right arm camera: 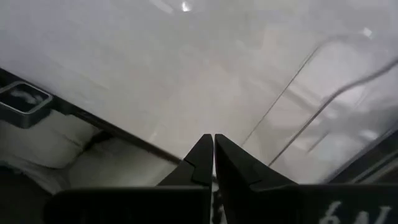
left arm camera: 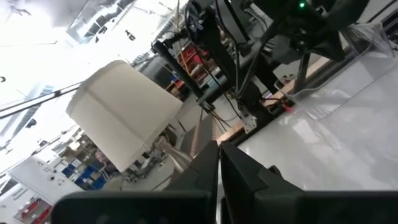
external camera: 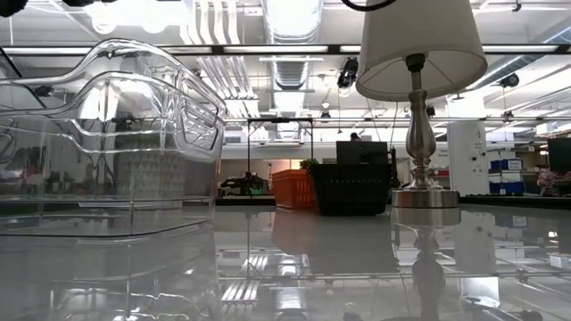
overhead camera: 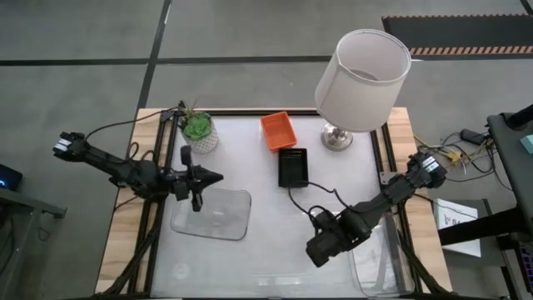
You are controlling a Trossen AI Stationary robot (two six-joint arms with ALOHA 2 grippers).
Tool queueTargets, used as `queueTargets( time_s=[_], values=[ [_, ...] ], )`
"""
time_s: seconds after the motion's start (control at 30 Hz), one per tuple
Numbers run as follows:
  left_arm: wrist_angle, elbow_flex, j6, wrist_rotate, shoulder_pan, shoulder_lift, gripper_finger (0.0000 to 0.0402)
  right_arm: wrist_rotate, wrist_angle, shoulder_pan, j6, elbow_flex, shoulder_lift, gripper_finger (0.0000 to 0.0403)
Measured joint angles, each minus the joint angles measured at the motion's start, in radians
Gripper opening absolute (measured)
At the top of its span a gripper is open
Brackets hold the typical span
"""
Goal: Stack baskets by color
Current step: Stack the right transparent bin on the stacked transparent bins
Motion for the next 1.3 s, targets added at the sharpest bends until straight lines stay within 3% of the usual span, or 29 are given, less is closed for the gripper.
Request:
queueTargets(
  time_s=[0.2, 0.5, 0.63, 0.8, 1.07, 1.3],
  values=[
    [-0.003, 0.000, 0.001, -0.003, 0.000, -0.020, 0.0001, -0.008, 0.005, 0.028, 0.147, 0.070, 0.034, 0.0030],
    [-0.007, -0.001, -0.001, -0.017, 0.000, 0.011, 0.0001, -0.005, 0.020, 0.069, 0.282, 0.125, 0.070, 0.0130],
    [-0.015, -0.001, -0.022, -0.018, -0.001, 0.029, 0.0001, 0.011, 0.078, 0.103, 0.145, 0.125, 0.077, 0.0173],
    [-0.013, -0.001, -0.028, -0.018, -0.001, 0.042, 0.0001, 0.217, 0.098, 0.218, -0.029, 0.125, 0.083, 0.0197],
    [0.024, 0.002, -0.092, -0.018, -0.001, 0.043, 0.0001, 0.525, -0.045, 0.327, 0.128, 0.125, 0.105, 0.0199],
    [0.044, 0.003, -0.108, -0.018, -0.002, 0.043, 0.0001, 0.591, -0.022, 0.319, -0.003, 0.125, 0.146, 0.0199]
  ],
)
